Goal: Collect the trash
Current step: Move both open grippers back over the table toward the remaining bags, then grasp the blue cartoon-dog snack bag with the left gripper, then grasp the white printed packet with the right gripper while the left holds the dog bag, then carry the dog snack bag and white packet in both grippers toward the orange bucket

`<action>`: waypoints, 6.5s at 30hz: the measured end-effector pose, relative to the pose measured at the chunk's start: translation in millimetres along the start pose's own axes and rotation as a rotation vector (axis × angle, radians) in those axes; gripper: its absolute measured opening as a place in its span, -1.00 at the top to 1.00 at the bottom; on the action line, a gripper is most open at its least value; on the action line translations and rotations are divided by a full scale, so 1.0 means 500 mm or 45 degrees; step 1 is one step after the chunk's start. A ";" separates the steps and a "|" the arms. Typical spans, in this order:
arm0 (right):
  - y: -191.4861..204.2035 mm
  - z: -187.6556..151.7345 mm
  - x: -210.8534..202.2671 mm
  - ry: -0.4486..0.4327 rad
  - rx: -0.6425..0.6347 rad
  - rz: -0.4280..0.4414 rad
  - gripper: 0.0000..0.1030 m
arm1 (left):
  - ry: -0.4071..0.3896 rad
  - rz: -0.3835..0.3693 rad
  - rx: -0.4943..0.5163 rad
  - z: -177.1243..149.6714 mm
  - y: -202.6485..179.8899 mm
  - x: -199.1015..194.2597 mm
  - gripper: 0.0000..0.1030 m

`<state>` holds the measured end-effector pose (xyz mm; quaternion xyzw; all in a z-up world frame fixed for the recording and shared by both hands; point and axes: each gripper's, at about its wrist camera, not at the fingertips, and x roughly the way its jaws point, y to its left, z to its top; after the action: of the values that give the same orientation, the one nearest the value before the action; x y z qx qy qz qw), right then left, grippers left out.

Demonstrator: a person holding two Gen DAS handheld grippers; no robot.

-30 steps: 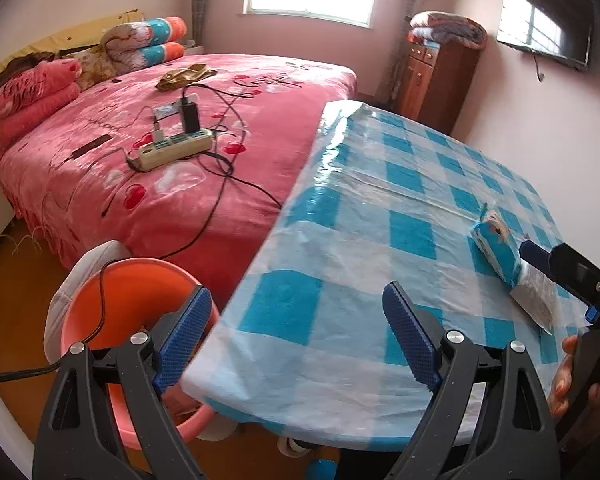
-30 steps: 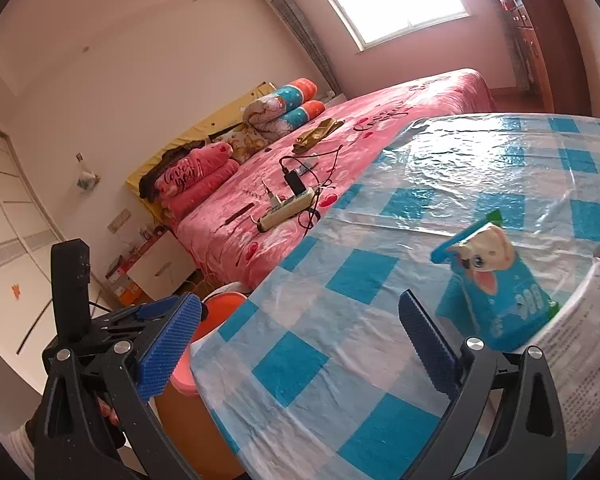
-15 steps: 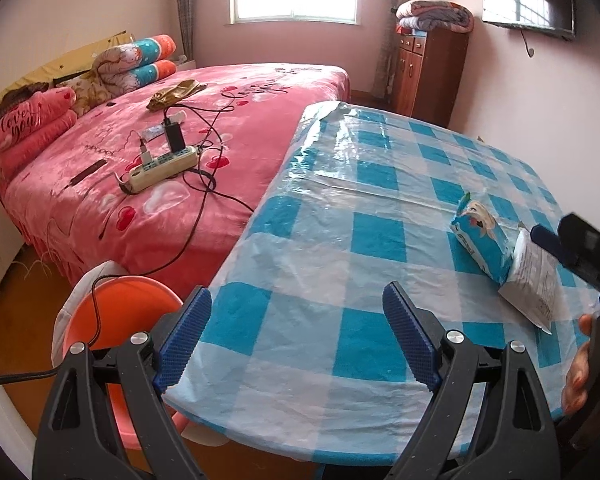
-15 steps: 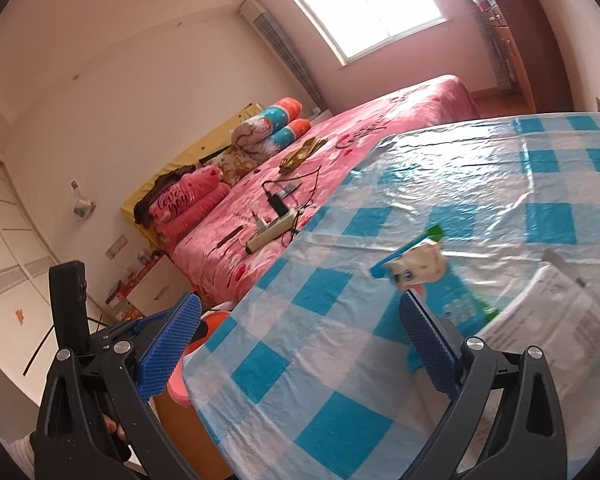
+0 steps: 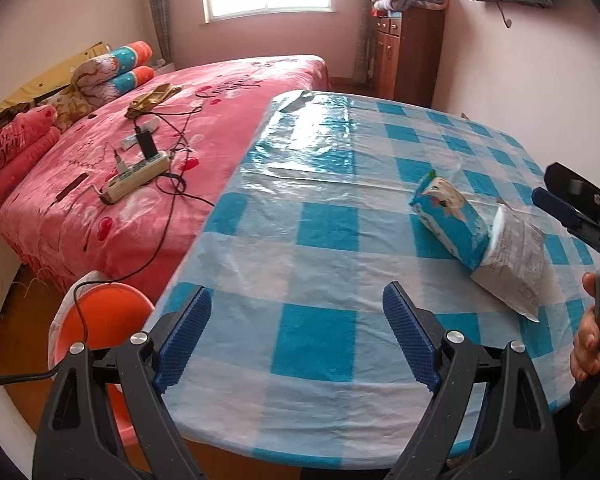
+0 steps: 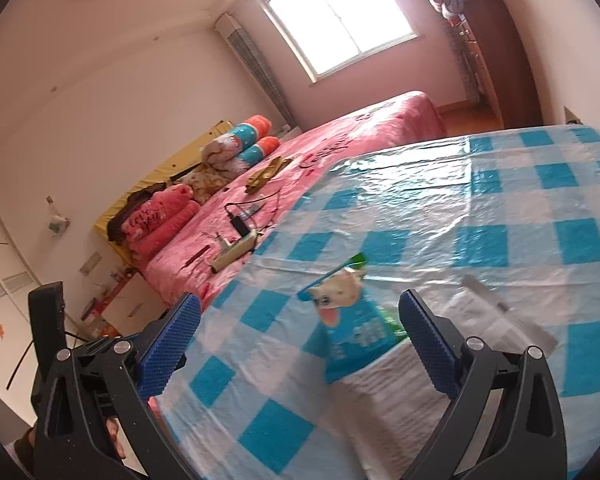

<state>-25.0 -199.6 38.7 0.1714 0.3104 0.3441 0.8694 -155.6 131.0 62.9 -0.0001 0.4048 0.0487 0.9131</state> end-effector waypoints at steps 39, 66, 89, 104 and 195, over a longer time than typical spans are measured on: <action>-0.250 0.036 -0.061 0.101 0.403 -0.061 -0.90 | 0.188 -0.340 -0.128 0.108 -0.255 0.126 -0.71; -0.242 0.023 -0.056 0.266 0.429 -0.073 -0.90 | 0.230 -0.226 -0.039 0.137 -0.288 0.210 0.03; -0.162 -0.011 0.016 0.429 0.232 -0.135 -0.89 | 0.320 -0.279 0.115 0.055 -0.265 0.123 0.15; -0.110 -0.025 0.064 0.441 -0.027 -0.287 -0.90 | 0.309 -0.221 0.062 0.058 -0.209 0.124 0.17; 0.061 -0.030 0.087 0.325 -0.206 -0.403 -0.49 | 0.045 -0.460 -0.134 0.012 0.092 0.048 0.24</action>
<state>-25.3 -146.2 25.0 0.0053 0.4125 0.2459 0.8771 -139.3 178.9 50.9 -0.1213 0.4110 -0.0951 0.8985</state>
